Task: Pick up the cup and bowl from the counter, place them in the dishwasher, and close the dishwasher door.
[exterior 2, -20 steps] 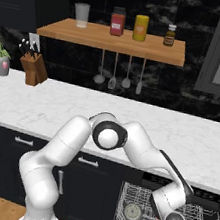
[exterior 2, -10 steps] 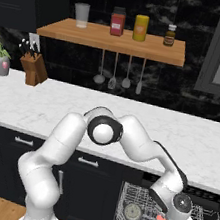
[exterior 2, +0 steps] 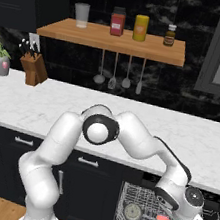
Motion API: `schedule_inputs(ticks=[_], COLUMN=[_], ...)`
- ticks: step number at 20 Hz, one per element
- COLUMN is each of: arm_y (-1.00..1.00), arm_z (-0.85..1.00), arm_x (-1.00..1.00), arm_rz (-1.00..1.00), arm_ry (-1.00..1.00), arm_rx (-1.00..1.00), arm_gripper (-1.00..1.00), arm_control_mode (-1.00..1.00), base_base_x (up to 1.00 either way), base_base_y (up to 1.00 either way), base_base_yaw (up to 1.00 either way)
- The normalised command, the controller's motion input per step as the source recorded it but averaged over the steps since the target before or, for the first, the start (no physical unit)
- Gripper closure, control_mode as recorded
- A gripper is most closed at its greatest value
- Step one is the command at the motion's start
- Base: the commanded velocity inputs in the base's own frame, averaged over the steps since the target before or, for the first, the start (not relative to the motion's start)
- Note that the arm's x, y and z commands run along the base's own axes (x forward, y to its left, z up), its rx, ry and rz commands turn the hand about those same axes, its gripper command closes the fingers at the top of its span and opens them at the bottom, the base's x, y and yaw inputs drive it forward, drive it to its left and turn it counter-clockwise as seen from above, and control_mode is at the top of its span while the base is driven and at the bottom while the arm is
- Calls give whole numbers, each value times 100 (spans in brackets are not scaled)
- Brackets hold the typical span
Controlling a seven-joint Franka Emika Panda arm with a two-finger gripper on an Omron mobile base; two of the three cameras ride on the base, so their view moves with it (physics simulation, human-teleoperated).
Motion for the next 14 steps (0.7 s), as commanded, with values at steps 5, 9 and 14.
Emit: schedule_inputs(ticks=[5,9,14], arm_y=[-5,0,15], arm_z=[18,0,0], arm_x=[-9,-10,-57], arm_rz=[1,0,4], arm_ry=[-6,0,0], arm_rx=[6,0,0], arm_gripper=[-100,-100,-100], arm_control_mode=[-100,-100,-100], base_base_x=[0,0,0], base_base_y=[0,0,0], base_base_yaw=[0,0,0])
